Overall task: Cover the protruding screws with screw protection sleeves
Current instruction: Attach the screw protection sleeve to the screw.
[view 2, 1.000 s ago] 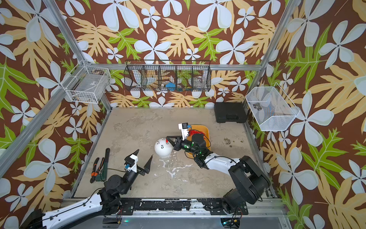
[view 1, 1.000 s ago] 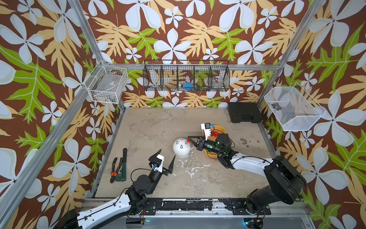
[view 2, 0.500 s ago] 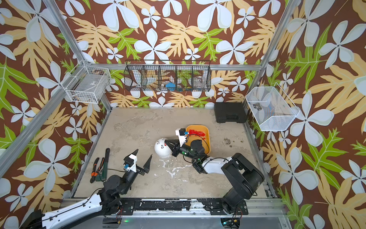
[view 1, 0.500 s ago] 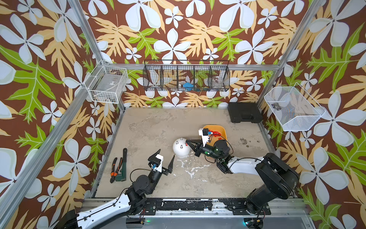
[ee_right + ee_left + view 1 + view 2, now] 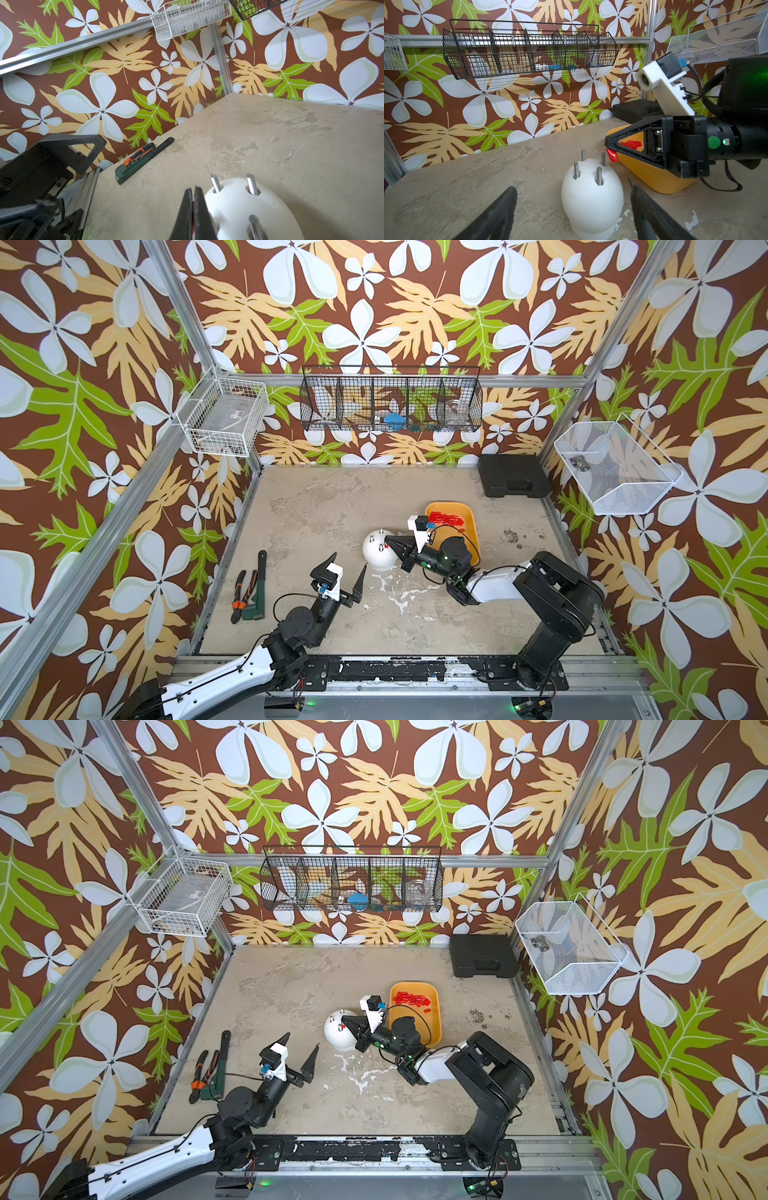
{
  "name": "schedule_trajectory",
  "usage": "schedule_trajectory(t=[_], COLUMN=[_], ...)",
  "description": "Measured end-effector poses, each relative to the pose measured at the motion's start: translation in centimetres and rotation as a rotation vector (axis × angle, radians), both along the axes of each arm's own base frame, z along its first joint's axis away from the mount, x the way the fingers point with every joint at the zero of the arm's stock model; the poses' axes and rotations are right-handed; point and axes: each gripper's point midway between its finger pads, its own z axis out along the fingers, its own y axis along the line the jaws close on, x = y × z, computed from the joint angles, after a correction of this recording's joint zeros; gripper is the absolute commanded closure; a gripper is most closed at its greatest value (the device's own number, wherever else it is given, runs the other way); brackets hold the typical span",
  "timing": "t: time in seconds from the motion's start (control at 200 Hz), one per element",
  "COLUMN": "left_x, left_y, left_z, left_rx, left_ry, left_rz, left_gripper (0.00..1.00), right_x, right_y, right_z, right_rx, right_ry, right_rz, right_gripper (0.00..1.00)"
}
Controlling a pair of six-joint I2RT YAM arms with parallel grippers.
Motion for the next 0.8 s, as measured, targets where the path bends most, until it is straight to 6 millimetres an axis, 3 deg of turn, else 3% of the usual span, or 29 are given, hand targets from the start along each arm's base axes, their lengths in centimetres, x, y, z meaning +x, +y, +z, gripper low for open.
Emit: schedule_trajectory(t=[0.801], left_x=[0.1], left_y=[0.0], left_z=[-0.1], left_rx=[0.014], left_ry=[-0.001], left_rz=[0.004], left_gripper=[0.14], right_x=[1.8], right_y=[1.4], right_z=[-1.2], right_rx=[-0.015], right_ry=[-0.041], right_rz=[-0.032], right_gripper=[1.0])
